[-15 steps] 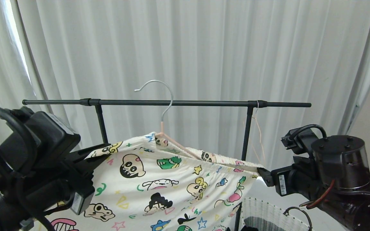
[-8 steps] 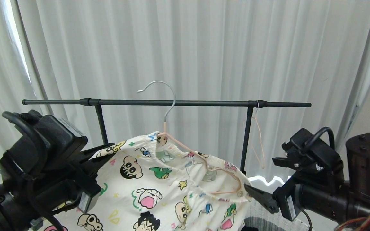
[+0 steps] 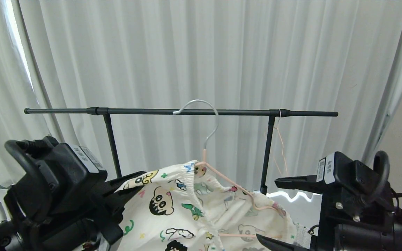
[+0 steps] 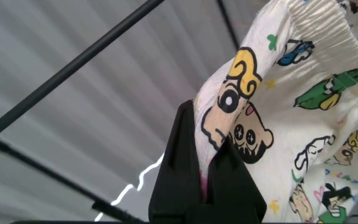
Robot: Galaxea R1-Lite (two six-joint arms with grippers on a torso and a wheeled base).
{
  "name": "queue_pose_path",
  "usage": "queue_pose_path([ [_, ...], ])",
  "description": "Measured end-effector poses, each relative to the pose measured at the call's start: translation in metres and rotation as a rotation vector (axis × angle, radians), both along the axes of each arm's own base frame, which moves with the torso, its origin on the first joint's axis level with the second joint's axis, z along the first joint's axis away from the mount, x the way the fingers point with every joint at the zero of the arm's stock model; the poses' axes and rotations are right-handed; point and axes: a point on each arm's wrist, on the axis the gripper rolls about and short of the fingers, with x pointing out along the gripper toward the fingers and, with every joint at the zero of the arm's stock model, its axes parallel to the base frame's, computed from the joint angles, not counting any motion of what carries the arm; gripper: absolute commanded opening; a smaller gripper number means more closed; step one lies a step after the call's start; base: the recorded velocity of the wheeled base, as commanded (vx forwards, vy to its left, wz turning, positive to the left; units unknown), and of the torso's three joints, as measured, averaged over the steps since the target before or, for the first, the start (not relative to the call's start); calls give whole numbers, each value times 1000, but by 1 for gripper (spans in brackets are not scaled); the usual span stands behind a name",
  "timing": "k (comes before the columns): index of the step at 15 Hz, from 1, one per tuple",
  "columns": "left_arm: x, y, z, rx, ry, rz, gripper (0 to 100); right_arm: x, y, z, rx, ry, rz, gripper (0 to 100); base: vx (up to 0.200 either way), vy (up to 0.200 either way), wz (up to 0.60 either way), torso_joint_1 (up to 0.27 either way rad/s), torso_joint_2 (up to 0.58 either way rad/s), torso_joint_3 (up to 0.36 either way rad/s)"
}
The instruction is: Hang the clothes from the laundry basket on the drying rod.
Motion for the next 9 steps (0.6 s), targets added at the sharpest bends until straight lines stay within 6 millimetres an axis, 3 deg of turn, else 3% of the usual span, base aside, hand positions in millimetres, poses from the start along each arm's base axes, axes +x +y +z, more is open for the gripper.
queue_pose_path([
  [6,-20,-16,-1,8,-1,-166,0,-5,17,-11,-48,15,141,100,0,0,0,0,0,0],
  [7,-20,-17,-1,16,-7,-173,0,-6,18,-13,-51,27,143,0,0,0,0,0,0,0],
  [9,-21,-18,0,15,-20,-184,0,-6,20,-14,-44,60,135,0,0,0,0,0,0,0],
])
